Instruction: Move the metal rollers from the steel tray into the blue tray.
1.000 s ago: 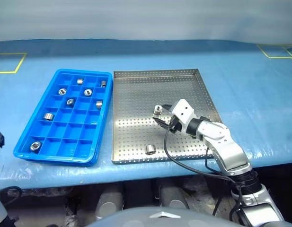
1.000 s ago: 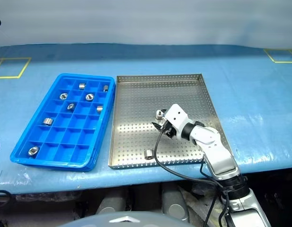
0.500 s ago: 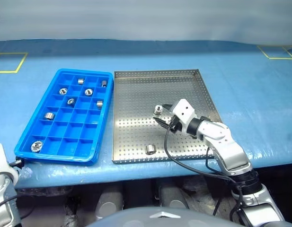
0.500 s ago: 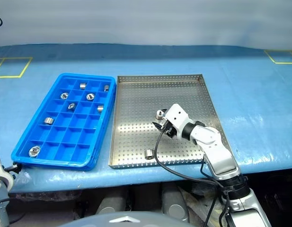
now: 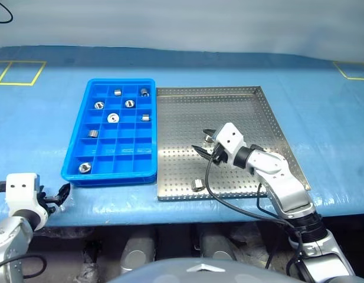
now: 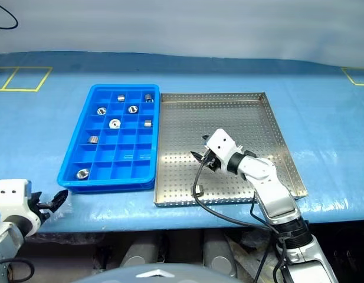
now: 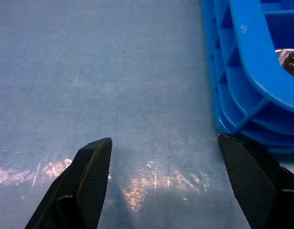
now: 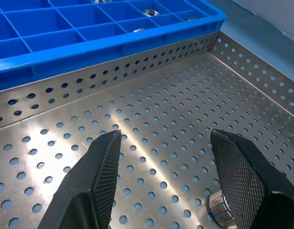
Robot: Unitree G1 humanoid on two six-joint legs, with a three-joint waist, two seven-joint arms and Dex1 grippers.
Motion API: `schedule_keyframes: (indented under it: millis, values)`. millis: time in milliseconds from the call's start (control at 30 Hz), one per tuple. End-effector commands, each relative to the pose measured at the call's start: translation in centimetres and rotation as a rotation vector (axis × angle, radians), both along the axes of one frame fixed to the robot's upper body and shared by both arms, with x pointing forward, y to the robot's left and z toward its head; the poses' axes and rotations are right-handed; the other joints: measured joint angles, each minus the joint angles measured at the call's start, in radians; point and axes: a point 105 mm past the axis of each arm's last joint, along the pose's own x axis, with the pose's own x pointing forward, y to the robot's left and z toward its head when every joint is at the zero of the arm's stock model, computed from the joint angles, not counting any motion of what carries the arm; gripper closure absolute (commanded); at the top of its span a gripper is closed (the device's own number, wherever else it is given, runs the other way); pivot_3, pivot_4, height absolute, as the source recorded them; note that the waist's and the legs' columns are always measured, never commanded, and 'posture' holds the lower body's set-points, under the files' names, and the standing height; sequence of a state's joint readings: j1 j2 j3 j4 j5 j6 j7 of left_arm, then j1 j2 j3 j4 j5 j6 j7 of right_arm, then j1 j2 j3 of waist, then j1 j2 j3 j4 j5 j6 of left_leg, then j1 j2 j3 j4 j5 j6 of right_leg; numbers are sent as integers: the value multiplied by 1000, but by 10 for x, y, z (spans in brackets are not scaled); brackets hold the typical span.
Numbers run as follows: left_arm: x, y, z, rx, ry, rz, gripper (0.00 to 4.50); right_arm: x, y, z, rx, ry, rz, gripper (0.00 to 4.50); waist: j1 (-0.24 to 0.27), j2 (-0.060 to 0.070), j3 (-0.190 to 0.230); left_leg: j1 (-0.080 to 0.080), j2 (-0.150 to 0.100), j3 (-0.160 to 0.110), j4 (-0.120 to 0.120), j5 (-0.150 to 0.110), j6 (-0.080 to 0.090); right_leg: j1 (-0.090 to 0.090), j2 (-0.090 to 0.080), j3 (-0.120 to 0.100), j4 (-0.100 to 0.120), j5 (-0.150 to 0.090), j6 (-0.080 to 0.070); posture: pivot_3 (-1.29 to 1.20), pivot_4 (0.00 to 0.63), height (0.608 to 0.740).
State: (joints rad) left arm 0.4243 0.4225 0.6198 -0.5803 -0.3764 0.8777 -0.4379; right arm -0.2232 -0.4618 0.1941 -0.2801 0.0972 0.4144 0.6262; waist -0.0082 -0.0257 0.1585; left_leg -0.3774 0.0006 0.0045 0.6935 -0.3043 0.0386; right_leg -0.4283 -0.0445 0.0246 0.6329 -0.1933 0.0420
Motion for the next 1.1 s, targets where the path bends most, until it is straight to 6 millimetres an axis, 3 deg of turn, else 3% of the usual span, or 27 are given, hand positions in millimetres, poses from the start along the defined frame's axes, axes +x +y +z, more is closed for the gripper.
schedule_keyframes:
  millis: [33, 267, 367, 500, 733, 900, 1100]
  values:
    - [7, -25, 39, -29, -169, -172, 621, 1, 2, 15, 13, -63, 11, 1364, -1, 0, 0, -1, 0, -1, 0, 0, 0, 0, 0, -1, 0, 0, 0, -66, 150, 740]
    - [11, -40, 103, -193, -478, -281, 621, 2, 3, 15, 9, -64, 17, 1364, -3, 1, 1, -4, 2, -5, 0, 2, -3, 1, 1, -6, 1, 0, -1, -58, 150, 740]
    - [17, -54, 116, -224, -527, -348, 621, 3, 3, 16, 9, -69, 14, 1364, -3, 1, 1, -3, 2, -6, 0, 2, -4, 1, 1, -8, 0, 0, -1, -71, 150, 740]
    - [21, -61, 115, -220, -501, -376, 621, 2, 0, 18, 10, -78, 2, 1364, -2, 2, 1, -3, 0, -6, -1, 2, -4, 4, 5, -8, 0, 0, -1, -85, 150, 740]
    - [25, -57, 119, -219, -523, -364, 621, 3, -3, 18, 5, -79, -9, 1364, -2, 2, 1, -3, -1, -8, 0, 3, -3, 4, 4, -9, -1, 0, -1, -93, 150, 740]
    - [17, -47, 125, -202, -529, -339, 621, 5, -1, 19, 4, -83, -1, 1364, -4, 2, 1, -3, -1, -8, 0, 3, -4, 4, 5, -9, 0, 0, -1, -75, 150, 740]
    - [-9, -28, 75, -97, -209, -263, 621, 7, 3, 19, 3, -80, 20, 1364, -19, 2, 2, -3, 0, -6, -4, 3, -4, 3, 6, -6, -2, 0, -1, -39, 150, 740]
